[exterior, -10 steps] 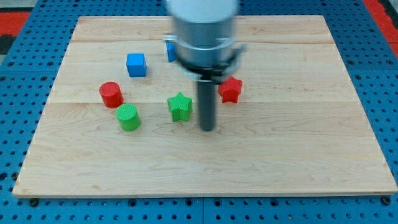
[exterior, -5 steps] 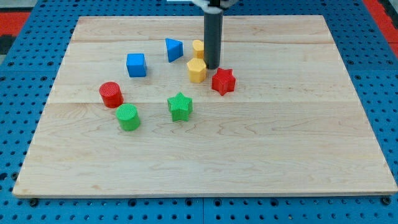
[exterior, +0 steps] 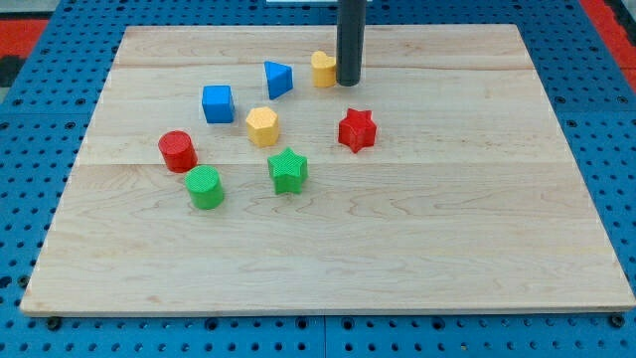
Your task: Push the yellow blocks to the top of the green star
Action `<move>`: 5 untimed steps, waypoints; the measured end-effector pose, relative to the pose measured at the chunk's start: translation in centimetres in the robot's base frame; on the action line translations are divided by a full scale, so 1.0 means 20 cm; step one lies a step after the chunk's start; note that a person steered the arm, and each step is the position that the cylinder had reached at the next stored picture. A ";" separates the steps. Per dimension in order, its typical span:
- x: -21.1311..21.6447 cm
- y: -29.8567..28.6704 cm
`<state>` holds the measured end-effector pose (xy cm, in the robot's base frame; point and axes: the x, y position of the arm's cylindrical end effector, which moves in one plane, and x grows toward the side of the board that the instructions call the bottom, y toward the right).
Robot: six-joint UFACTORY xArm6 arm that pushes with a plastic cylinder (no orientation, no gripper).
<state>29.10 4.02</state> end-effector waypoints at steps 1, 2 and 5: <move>-0.22 0.01; -0.08 -0.10; -0.11 -0.05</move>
